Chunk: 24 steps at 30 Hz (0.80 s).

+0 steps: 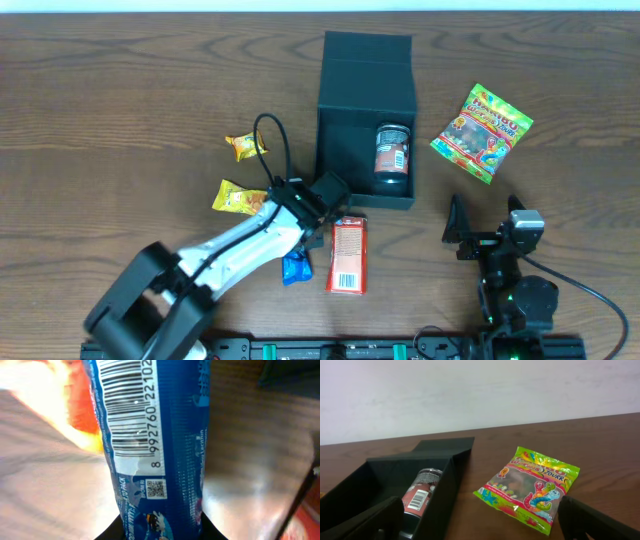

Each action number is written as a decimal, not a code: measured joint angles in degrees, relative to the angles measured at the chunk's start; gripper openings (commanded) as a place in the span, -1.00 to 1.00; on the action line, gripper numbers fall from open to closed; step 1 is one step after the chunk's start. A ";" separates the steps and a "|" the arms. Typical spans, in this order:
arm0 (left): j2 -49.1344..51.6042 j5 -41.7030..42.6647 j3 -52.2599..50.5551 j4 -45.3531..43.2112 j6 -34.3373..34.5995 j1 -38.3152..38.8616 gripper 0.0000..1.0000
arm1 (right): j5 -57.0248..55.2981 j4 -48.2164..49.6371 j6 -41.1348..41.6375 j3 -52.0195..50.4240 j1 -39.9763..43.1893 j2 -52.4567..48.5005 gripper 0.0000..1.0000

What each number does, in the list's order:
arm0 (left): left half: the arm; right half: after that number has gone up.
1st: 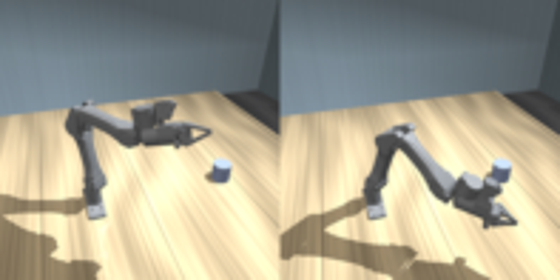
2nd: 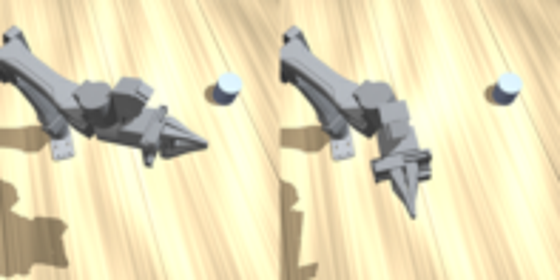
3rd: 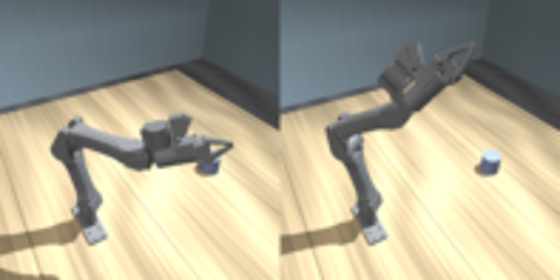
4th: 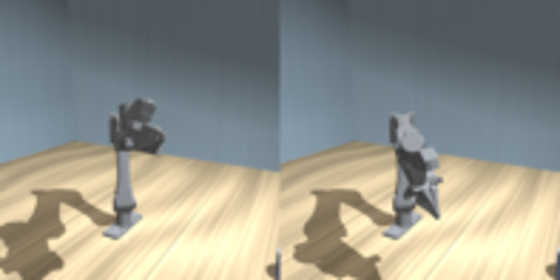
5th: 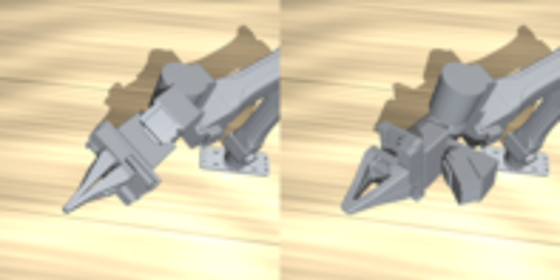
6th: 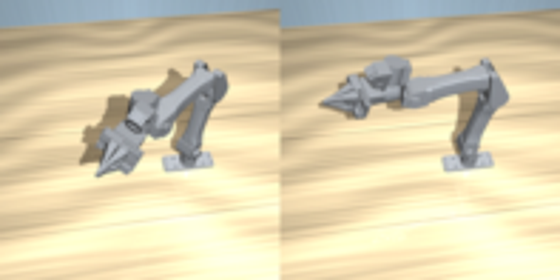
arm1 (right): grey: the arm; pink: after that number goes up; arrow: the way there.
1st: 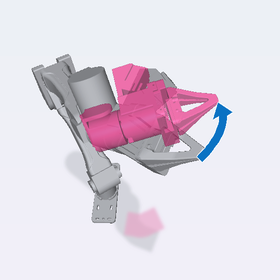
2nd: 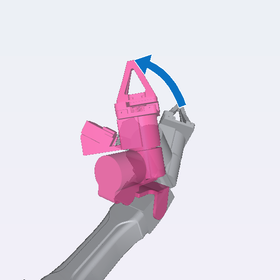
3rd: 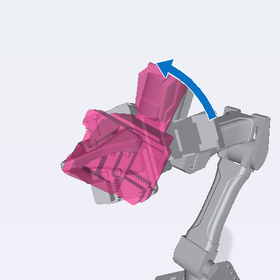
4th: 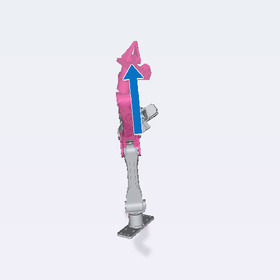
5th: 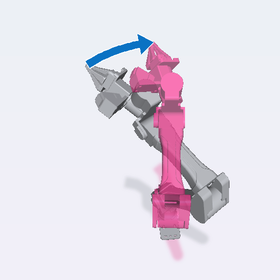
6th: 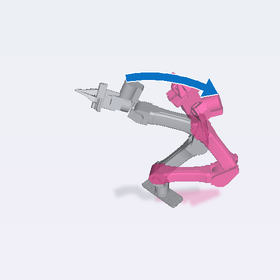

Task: Pack container
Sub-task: 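Grasp the blue snack bar with the left gripper, then lower the blue snack bar into the black box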

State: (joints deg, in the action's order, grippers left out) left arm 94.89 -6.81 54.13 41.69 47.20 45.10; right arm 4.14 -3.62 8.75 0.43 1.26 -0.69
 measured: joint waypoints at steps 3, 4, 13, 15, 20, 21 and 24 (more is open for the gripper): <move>-2.93 -1.22 2.56 3.69 -1.97 0.00 -0.73 | 0.00 0.00 0.00 0.00 0.00 0.00 0.98; -3.93 -1.53 3.93 4.85 -2.84 0.00 -0.73 | 0.02 0.00 0.00 0.00 0.00 0.00 0.98; -5.22 -2.27 14.16 6.25 -8.76 0.00 -0.73 | 0.02 0.00 0.00 0.00 0.00 0.00 0.99; -5.22 -2.40 16.31 6.08 -9.77 0.00 -0.72 | 0.02 0.00 0.00 0.00 0.00 0.00 0.98; -4.37 -2.58 23.04 5.90 -11.50 0.00 -0.70 | 0.02 0.00 0.00 0.00 0.00 0.00 0.99; -3.39 -2.60 24.90 5.90 -11.78 0.00 -0.70 | 0.00 0.00 0.02 0.00 0.00 0.00 0.98; 0.35 -2.56 29.40 5.90 -13.09 0.00 -0.71 | 0.00 0.00 0.00 0.00 0.00 0.00 0.99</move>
State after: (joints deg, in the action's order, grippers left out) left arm 95.24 -9.37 83.53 47.59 34.11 45.10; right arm 4.14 -3.62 8.75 0.43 1.26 -0.69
